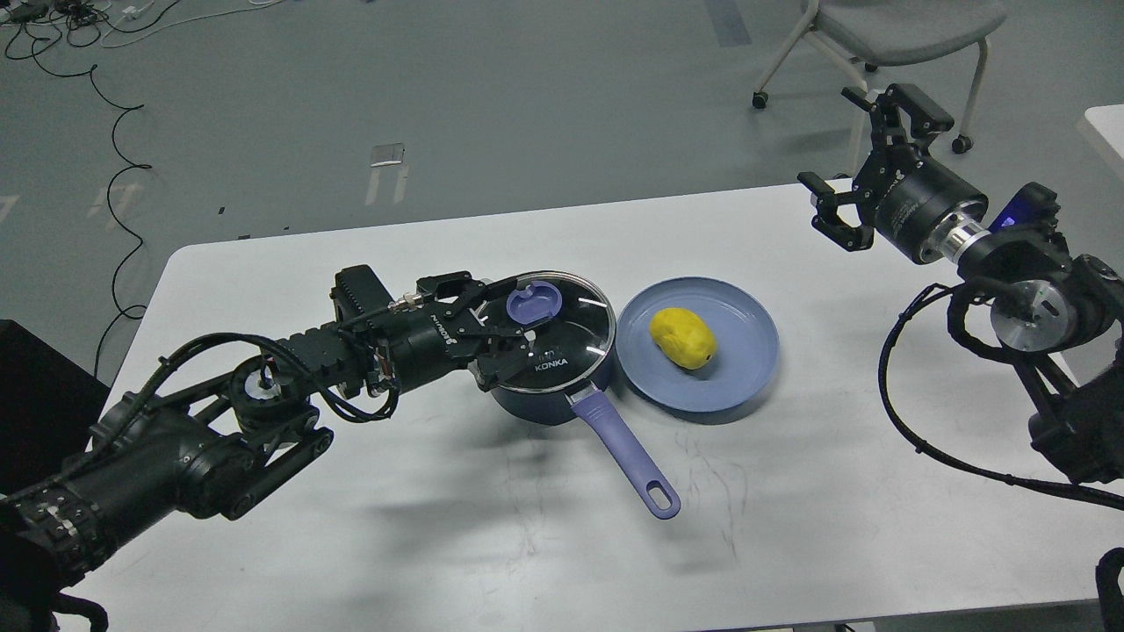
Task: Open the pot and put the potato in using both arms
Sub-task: 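Lift the glass lid off the saucepan with the left gripper, moving it toward the robot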
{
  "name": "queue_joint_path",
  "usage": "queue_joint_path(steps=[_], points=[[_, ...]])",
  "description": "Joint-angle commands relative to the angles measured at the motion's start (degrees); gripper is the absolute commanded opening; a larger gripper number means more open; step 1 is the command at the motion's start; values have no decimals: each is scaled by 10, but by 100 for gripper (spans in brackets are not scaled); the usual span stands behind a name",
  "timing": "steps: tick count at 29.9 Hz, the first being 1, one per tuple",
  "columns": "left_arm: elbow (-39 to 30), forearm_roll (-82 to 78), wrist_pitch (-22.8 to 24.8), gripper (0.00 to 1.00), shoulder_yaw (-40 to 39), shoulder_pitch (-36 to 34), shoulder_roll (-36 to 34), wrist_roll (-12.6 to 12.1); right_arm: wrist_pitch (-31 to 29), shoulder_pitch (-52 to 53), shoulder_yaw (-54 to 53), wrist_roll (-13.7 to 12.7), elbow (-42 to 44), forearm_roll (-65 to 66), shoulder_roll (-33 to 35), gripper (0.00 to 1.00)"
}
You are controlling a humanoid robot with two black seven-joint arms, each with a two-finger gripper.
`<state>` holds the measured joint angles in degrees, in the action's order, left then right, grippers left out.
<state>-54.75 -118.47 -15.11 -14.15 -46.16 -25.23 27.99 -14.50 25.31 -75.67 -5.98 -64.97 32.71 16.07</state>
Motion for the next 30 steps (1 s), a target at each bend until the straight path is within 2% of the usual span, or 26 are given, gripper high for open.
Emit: queue_joint_path(steps=[1,7,10,14,17,25,30], points=[[0,0,0,67,0,0,1,0,1,-1,0,0,0,1,0,100],[-1,0,0,59,20,-8,0,0,1,-1,0,0,4,1,0,100],[-2,8,-1,46,27,-10,-1,0,2,-1,0,0,4,1,0,100],[-2,16,0,44,27,-9,-1,0,8,-1,0,0,4,1,0,100],[-2,18,0,36,27,-10,-3,0,9,-1,0,0,5,2,0,100],[-21,45,0,36,26,-31,-25,0,11,-1,0,0,8,1,0,100],[-68,54,5,34,26,-60,-75,0,11,0,0,0,8,1,0,100]])
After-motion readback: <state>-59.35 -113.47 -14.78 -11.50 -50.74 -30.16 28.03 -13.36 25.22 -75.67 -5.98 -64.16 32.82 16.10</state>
